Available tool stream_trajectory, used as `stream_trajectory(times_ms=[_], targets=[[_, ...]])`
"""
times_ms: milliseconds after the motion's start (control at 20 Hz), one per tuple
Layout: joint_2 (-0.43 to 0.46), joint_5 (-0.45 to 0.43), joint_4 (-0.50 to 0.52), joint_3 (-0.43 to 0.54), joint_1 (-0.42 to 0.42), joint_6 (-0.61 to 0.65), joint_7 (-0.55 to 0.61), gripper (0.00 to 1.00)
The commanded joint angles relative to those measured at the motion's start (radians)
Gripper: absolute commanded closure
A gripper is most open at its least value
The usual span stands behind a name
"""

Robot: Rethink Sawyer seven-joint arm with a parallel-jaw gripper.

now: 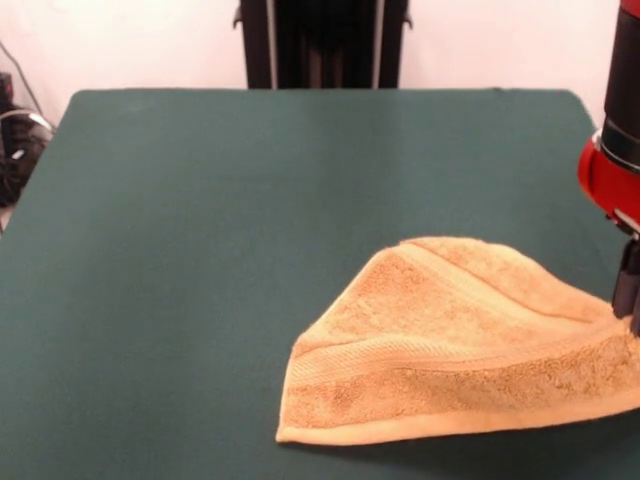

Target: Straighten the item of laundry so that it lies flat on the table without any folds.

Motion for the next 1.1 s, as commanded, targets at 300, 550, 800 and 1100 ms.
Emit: stream_trajectory(times_ms=[300,550,800,1100], targets=[[0.049,0.032,-0.036,-0.066,0.015,-0.048,0.414,0.0],[0.039,0.03,0.005,-0.051,0.032,-0.089,0.41,0.0],[-0.052,0.005,0.183,0.008,0.053,-0.158,0.315,0.0],[-0.23,-0.021,0.559,0.108,0.044,-0.305,0.065,0.0]])
